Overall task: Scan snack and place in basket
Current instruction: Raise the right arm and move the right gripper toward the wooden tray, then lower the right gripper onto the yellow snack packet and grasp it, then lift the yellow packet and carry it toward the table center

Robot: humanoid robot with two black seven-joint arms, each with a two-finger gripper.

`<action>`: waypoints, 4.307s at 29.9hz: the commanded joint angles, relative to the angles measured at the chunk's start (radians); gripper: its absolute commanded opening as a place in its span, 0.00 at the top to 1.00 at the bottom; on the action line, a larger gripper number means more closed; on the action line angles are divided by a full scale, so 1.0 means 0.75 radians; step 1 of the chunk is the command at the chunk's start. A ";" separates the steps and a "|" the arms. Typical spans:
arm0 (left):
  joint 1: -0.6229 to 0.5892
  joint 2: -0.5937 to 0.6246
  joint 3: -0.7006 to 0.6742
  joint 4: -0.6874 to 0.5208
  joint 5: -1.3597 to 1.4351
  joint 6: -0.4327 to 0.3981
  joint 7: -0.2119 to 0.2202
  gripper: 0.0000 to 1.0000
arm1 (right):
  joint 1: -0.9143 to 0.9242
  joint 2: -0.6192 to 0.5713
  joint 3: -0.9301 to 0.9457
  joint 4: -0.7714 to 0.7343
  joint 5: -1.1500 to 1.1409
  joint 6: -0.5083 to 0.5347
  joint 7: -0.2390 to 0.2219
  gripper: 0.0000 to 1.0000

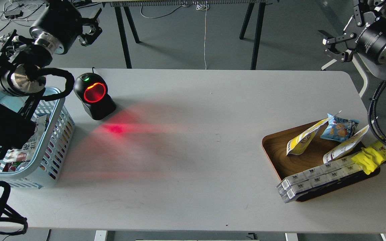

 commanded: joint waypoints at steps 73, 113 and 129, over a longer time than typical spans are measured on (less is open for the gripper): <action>-0.012 -0.022 0.007 -0.034 -0.002 0.001 -0.003 0.00 | 1.062 0.202 -1.609 0.622 0.244 -0.528 -0.519 0.30; -0.018 -0.026 0.011 -0.034 0.000 0.003 -0.001 0.00 | 1.351 0.331 -1.372 0.504 0.541 -0.593 -0.499 1.00; -0.030 -0.026 0.011 -0.034 0.000 0.001 -0.003 0.00 | 1.101 1.044 -1.104 -0.036 0.801 -0.665 -0.499 1.00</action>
